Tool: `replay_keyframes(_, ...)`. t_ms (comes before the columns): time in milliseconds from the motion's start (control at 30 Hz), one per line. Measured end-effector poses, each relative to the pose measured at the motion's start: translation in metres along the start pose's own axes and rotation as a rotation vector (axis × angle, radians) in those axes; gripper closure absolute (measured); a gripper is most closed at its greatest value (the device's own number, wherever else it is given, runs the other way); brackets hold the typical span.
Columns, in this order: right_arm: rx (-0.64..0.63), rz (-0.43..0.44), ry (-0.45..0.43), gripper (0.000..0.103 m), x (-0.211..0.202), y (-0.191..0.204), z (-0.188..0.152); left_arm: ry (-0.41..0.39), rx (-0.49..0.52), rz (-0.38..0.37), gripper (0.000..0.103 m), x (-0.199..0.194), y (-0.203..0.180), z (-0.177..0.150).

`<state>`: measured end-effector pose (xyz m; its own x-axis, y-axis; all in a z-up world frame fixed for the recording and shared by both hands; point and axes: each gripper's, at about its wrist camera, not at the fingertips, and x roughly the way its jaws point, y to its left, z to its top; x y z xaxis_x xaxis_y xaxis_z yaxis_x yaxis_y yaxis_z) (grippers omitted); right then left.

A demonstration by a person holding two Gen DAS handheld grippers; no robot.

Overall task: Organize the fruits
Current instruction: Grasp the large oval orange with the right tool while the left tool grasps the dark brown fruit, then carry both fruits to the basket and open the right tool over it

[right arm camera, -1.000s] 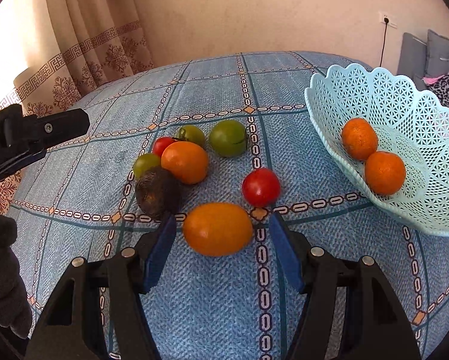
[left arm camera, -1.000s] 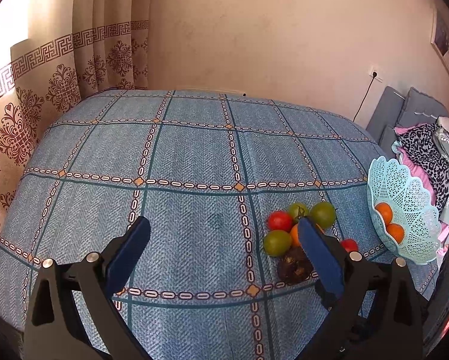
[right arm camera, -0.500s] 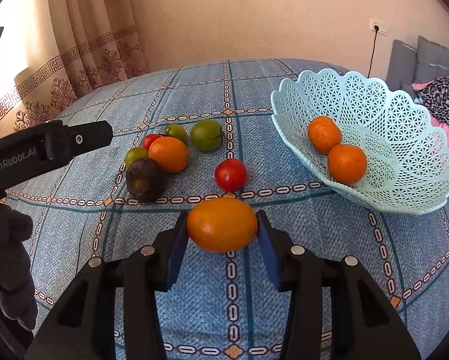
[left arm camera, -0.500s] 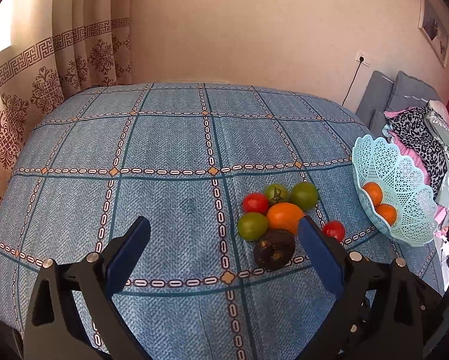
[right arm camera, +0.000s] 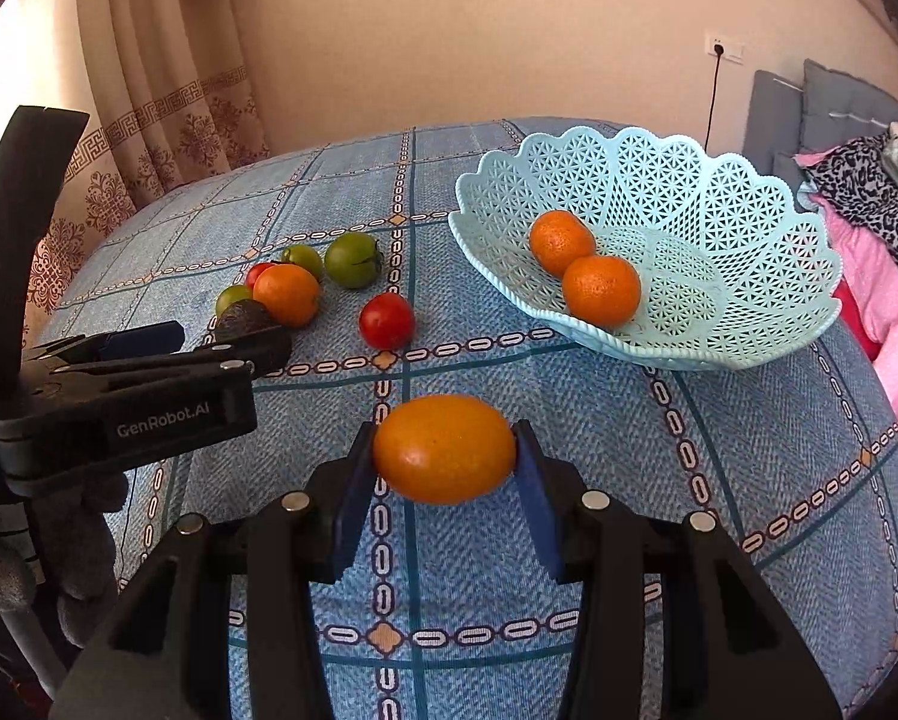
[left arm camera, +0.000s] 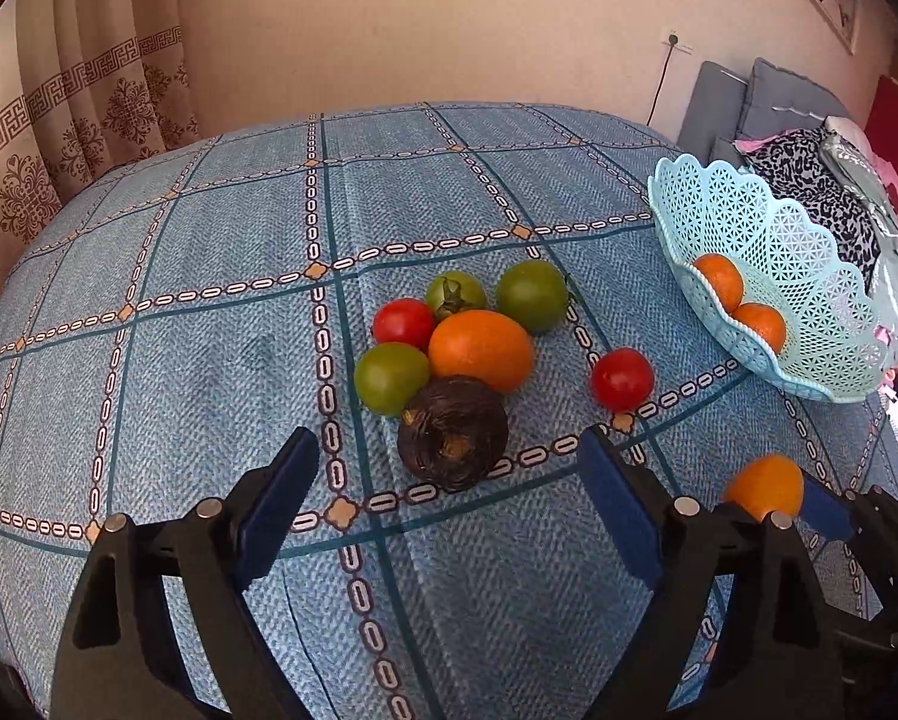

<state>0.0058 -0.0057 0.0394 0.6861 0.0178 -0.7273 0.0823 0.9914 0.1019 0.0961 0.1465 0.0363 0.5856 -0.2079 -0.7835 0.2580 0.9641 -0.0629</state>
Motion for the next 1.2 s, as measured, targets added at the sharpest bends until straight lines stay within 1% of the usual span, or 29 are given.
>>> replay_keyframes(33, 0.002, 0.000, 0.000, 0.058, 0.000, -0.001, 0.000, 0.012, -0.001, -0.005, 0.023, 0.003, 0.000, -0.001)
replay_keyframes(100, 0.003, 0.000, -0.001, 0.058, 0.000, 0.000, 0.000, 0.029, -0.010, -0.009, 0.035, 0.009, 0.001, -0.002)
replay_keyframes(133, 0.003, 0.000, -0.001, 0.058, -0.001, 0.000, 0.000, 0.036, -0.016, -0.009, 0.038, 0.011, 0.002, -0.002)
replay_keyframes(167, 0.002, 0.001, -0.002, 0.058, -0.001, 0.000, 0.000, 0.041, -0.022, -0.005, 0.044, 0.014, 0.005, -0.002)
replay_keyframes(233, 0.002, 0.002, -0.002, 0.058, -0.002, 0.001, -0.001, 0.036, -0.027, -0.001, 0.048, 0.014, 0.007, -0.002)
replay_keyframes(267, 0.002, 0.002, -0.002, 0.058, -0.002, 0.001, -0.001, 0.035, -0.029, -0.012, 0.055, 0.013, 0.008, -0.001)
replay_keyframes(300, 0.002, 0.001, -0.003, 0.058, -0.002, 0.002, -0.001, 0.035, -0.031, -0.028, 0.063, 0.012, 0.009, -0.002)
replay_keyframes(333, 0.001, 0.001, -0.003, 0.058, -0.002, 0.002, 0.000, 0.036, -0.031, -0.038, 0.063, 0.010, 0.008, -0.001)
replay_keyframes(500, 0.000, 0.002, -0.013, 0.058, -0.007, 0.002, 0.001, 0.023, -0.016, -0.045, 0.063, 0.003, 0.009, 0.001)
replay_keyframes(733, 0.005, 0.003, -0.036, 0.058, -0.018, -0.001, 0.004, -0.045, -0.017, -0.040, 0.063, -0.022, 0.012, 0.008)
replay_keyframes(900, 0.016, 0.001, -0.062, 0.058, -0.028, -0.005, 0.008, -0.078, -0.029, -0.039, 0.063, -0.035, 0.016, 0.012)
replay_keyframes(1200, 0.051, -0.014, -0.109, 0.058, -0.045, -0.023, 0.017, -0.146, -0.007, -0.038, 0.063, -0.063, 0.005, 0.013)
